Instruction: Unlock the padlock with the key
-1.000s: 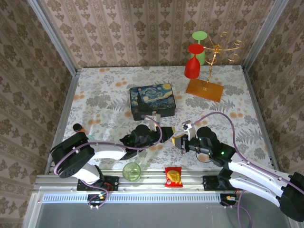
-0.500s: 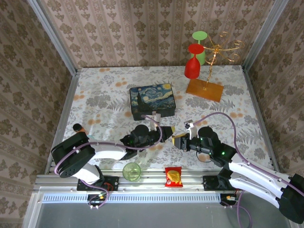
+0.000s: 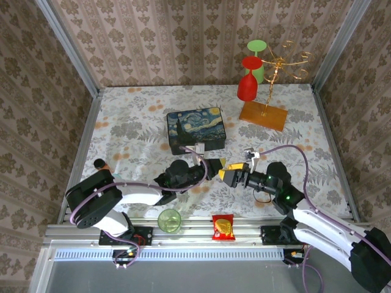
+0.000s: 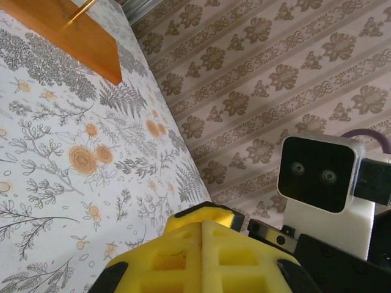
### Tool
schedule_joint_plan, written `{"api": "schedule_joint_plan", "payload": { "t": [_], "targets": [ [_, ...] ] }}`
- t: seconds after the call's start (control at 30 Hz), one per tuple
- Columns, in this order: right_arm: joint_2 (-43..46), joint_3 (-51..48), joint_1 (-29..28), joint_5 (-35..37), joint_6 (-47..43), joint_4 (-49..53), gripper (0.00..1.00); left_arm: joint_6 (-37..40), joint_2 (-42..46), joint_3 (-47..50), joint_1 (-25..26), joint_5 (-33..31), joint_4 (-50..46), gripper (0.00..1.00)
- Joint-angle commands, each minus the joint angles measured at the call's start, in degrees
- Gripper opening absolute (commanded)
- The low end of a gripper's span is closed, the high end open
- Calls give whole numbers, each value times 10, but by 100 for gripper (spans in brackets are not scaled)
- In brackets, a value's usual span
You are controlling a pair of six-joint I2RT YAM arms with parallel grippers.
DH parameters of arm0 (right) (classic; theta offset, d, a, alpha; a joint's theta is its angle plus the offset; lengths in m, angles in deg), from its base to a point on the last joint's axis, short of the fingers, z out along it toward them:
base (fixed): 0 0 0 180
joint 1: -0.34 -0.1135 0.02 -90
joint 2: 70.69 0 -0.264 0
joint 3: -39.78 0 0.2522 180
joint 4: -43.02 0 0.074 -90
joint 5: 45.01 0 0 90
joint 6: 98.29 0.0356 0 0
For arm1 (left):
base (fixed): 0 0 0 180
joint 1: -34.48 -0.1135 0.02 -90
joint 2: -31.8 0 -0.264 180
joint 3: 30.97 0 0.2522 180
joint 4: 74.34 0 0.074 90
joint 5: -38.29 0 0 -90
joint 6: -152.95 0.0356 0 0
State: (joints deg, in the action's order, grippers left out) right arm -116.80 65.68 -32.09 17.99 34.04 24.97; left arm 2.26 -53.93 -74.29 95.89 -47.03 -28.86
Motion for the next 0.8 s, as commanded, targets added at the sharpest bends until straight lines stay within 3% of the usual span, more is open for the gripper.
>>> {"api": "schedule_joint_plan", "payload": {
  "t": [0.0,0.47,0.77],
  "targets": [
    [-25,-16,4,-51,59,-143,69,-9,21,1,-1,-10,32,0],
    [-11,-40,10,-45,77,-163,29,0,59,19,0,-27,29,0],
    [0,-46,10,-47,83,-163,25,2,55,19,6,-29,40,0]
  ]
}}
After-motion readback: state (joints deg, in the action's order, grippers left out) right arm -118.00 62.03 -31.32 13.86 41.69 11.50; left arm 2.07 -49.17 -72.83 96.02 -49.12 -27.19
